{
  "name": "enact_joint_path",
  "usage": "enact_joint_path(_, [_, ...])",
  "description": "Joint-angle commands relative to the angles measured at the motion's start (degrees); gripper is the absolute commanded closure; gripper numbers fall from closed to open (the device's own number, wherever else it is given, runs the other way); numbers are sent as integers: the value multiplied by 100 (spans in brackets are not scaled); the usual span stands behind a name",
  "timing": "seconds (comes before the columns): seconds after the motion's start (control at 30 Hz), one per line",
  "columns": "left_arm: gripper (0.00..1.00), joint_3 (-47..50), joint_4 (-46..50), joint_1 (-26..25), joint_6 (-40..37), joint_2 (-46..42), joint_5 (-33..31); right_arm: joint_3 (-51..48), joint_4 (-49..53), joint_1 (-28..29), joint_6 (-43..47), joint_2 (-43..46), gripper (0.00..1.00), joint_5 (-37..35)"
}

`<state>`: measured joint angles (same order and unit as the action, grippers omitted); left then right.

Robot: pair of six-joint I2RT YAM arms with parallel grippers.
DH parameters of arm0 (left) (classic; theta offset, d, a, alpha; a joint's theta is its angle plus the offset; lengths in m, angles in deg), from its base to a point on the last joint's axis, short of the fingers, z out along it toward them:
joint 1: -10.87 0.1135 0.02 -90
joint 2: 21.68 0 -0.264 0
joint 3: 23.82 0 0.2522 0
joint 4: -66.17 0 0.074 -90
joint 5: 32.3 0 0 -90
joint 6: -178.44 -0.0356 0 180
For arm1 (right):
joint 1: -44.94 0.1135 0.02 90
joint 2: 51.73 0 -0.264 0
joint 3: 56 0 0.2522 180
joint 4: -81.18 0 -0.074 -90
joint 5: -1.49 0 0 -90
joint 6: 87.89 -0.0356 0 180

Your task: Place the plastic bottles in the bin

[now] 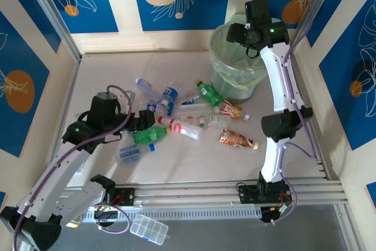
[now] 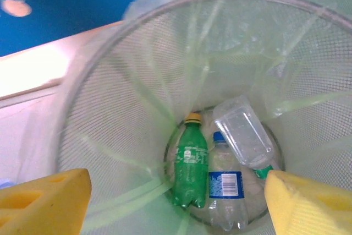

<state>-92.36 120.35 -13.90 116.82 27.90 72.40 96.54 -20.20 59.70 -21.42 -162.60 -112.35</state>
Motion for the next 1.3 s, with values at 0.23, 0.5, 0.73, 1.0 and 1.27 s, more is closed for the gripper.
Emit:
enact_joint_path(0.23, [5,203,367,-36,-34,-378,-138,-2671,-1587,1608,1569,2292,22,-164])
enact_joint_path(0.5, [5,436,564,-36,-48,-475,-313,-3342,-379,3020,2179,2579,27,-330])
enact_joint_path(0.73, [5,749,667,-29,114,-493,-524,-4493,-240,3525,2073,2626,27,715])
enact_joint_path(1.0, [5,836,730,-27,251,-613,-666,-5510,-330,3224,1293,2392,28,1087])
enact_joint_path(1.27, [5,925,541,-27,297,-552,-549,-7224,-911,3050,-1217,3538,23,290])
